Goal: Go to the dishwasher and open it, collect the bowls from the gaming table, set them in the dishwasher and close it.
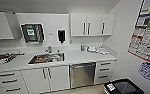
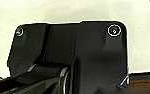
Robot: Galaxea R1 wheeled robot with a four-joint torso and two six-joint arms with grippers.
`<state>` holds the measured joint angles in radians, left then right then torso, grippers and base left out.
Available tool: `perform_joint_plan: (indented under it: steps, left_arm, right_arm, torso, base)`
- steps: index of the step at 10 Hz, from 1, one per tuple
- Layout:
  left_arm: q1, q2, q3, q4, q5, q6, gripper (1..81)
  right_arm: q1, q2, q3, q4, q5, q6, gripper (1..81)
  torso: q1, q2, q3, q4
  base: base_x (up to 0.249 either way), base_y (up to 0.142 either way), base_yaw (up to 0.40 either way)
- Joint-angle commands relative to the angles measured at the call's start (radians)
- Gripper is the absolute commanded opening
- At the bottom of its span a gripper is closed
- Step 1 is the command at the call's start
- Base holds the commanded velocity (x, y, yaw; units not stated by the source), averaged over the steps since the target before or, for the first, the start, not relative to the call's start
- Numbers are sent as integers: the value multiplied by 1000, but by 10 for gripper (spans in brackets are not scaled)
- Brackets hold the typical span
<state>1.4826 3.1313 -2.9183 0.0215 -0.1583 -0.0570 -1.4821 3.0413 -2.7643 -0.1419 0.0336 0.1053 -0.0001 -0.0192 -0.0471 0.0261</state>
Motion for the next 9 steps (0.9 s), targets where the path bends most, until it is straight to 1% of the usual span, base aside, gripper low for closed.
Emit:
perform_joint_plan:
  steps: [1,9]
  left_arm:
    - [-51,4,-4,-2,40,-4,811]
    - [-52,6,-4,-2,40,-4,811]
  right_arm:
    - [55,-5,0,4,-47,2,811]
    - [56,-5,-3,7,-46,2,811]
  torso:
    - [0,0,0,0]
    - [0,0,0,0]
  base:
    - [138,79,0]
    - [138,78,0]
